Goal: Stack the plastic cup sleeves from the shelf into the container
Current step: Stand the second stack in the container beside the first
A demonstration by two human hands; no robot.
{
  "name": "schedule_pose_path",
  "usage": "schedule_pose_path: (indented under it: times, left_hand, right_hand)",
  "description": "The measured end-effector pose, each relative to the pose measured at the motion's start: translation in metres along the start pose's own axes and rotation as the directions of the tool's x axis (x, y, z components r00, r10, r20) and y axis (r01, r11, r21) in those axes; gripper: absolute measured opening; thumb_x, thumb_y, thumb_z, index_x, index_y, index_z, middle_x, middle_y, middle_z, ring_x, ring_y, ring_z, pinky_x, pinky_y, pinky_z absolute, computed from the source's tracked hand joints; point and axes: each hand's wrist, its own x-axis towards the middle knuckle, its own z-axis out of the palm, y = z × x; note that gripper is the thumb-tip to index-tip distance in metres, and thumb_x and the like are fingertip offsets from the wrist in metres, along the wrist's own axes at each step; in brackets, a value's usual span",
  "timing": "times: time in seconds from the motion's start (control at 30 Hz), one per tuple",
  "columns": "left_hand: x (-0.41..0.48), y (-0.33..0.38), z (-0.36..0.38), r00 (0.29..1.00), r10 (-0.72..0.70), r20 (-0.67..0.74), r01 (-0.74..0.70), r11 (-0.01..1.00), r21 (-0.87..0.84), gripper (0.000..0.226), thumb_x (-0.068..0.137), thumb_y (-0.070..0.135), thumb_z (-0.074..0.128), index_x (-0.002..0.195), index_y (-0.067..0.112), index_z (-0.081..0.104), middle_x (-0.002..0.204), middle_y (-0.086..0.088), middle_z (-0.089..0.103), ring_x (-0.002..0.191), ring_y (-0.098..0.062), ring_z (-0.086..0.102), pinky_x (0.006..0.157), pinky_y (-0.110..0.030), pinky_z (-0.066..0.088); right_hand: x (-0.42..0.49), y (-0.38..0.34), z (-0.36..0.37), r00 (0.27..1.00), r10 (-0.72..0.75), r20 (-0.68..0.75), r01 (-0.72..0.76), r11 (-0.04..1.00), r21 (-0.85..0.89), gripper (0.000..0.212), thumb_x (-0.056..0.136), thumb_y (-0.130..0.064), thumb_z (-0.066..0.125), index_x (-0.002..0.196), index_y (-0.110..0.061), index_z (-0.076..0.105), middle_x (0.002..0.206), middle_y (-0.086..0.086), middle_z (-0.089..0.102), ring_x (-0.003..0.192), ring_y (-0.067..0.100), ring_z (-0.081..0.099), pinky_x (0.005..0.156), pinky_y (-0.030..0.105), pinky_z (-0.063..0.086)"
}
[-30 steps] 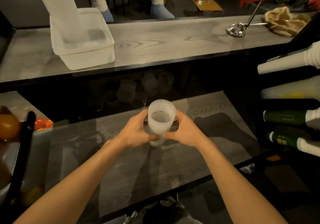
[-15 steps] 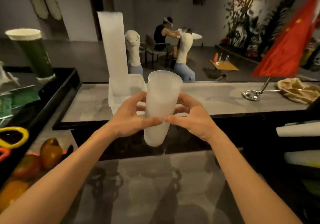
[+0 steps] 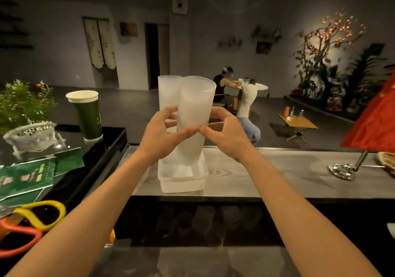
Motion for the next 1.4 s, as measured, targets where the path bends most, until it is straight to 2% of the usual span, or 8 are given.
schedule_pose_path:
  times: [0.13, 0.53, 0.93, 1.1, 1.17, 1.27, 1.33, 1.4]
  left_hand:
    - [0.009, -0.02, 0.012, 0.997, -0.079, 0.005, 0.079, 0.996, 0.037, 0.076, 0.07, 0.058, 0.084, 0.137, 0.037, 0.055, 0.113, 0.012, 0.066, 0.108, -0.008, 0.064, 0.084, -0.031, 0.056]
    - [0.02, -0.068, 0.039, 0.979, -0.204, -0.031, 0.206, 0.974, 0.09, 0.064, 0.075, 0.042, 0.087, 0.131, 0.028, 0.059, 0.113, 0.009, 0.067, 0.097, -0.005, 0.066, 0.076, -0.018, 0.051]
    - [0.016, -0.079, 0.046, 0.947, -0.307, -0.093, 0.318, 0.935, 0.153, 0.073, 0.08, 0.047, 0.081, 0.139, 0.021, 0.048, 0.129, 0.006, 0.053, 0.11, -0.012, 0.059, 0.087, -0.029, 0.051]
    - [-0.01, -0.059, 0.04, 0.943, -0.245, -0.227, 0.271, 0.958, 0.094, 0.017, 0.088, 0.021, 0.073, 0.101, 0.018, 0.063, 0.091, 0.001, 0.062, 0.073, -0.006, 0.055, 0.068, -0.025, 0.048]
    - [-0.024, -0.05, 0.038, 0.959, -0.25, -0.131, 0.254, 0.967, 0.013, 0.009, 0.087, 0.012, 0.073, 0.089, 0.017, 0.066, 0.081, 0.0, 0.065, 0.068, -0.008, 0.058, 0.064, -0.022, 0.049]
    - [-0.051, -0.038, 0.03, 0.911, -0.303, 0.279, 0.369, 0.901, -0.227, 0.011, 0.088, 0.002, 0.072, 0.084, 0.01, 0.065, 0.076, -0.005, 0.064, 0.065, -0.016, 0.057, 0.059, -0.023, 0.049]
    - [-0.068, -0.038, 0.024, 0.763, -0.278, 0.583, 0.508, 0.816, -0.276, 0.01, 0.092, 0.001, 0.067, 0.085, 0.008, 0.064, 0.074, -0.007, 0.06, 0.063, -0.016, 0.055, 0.057, -0.021, 0.046]
    - [-0.082, -0.047, 0.024, 0.563, -0.274, 0.78, 0.593, 0.791, -0.151, 0.006, 0.096, 0.007, 0.064, 0.091, 0.009, 0.065, 0.075, -0.005, 0.062, 0.068, -0.015, 0.058, 0.059, -0.021, 0.044]
  right_hand:
    - [0.015, 0.024, 0.011, 0.998, 0.058, 0.016, -0.058, 0.998, -0.039, 0.057, 0.088, -0.034, 0.078, 0.139, -0.026, 0.054, 0.129, -0.01, 0.064, 0.108, 0.014, 0.067, 0.093, 0.039, 0.058]
    - [0.03, 0.07, 0.03, 0.974, 0.209, 0.084, -0.206, 0.977, -0.047, 0.054, 0.092, -0.028, 0.074, 0.14, -0.027, 0.051, 0.125, -0.015, 0.06, 0.104, 0.005, 0.061, 0.074, 0.015, 0.047]
    - [0.027, 0.085, 0.031, 0.934, 0.34, 0.108, -0.325, 0.936, -0.135, 0.066, 0.091, -0.035, 0.073, 0.148, -0.018, 0.043, 0.135, -0.005, 0.057, 0.123, 0.016, 0.058, 0.101, 0.035, 0.051]
    - [-0.001, 0.075, 0.025, 0.958, 0.288, 0.0, -0.285, 0.95, -0.128, 0.008, 0.093, -0.021, 0.069, 0.097, -0.015, 0.066, 0.092, -0.001, 0.068, 0.084, 0.015, 0.065, 0.071, 0.028, 0.051]
    - [-0.017, 0.071, 0.022, 0.949, 0.303, 0.088, -0.304, 0.953, -0.012, 0.003, 0.093, -0.016, 0.069, 0.091, -0.014, 0.067, 0.086, 0.002, 0.07, 0.076, 0.015, 0.067, 0.068, 0.028, 0.052]
    - [-0.046, 0.068, 0.012, 0.874, 0.279, 0.399, -0.412, 0.86, 0.3, 0.004, 0.093, -0.008, 0.07, 0.091, -0.008, 0.066, 0.079, 0.004, 0.068, 0.067, 0.014, 0.062, 0.057, 0.023, 0.047]
    - [-0.066, 0.073, 0.006, 0.751, 0.211, 0.625, -0.546, 0.731, 0.41, 0.003, 0.093, -0.005, 0.068, 0.092, -0.007, 0.067, 0.081, 0.008, 0.068, 0.066, 0.014, 0.063, 0.055, 0.019, 0.047]
    - [-0.086, 0.084, 0.006, 0.594, 0.197, 0.78, -0.648, 0.692, 0.319, 0.007, 0.095, -0.003, 0.064, 0.092, -0.009, 0.068, 0.087, 0.01, 0.07, 0.069, 0.014, 0.066, 0.056, 0.017, 0.049]
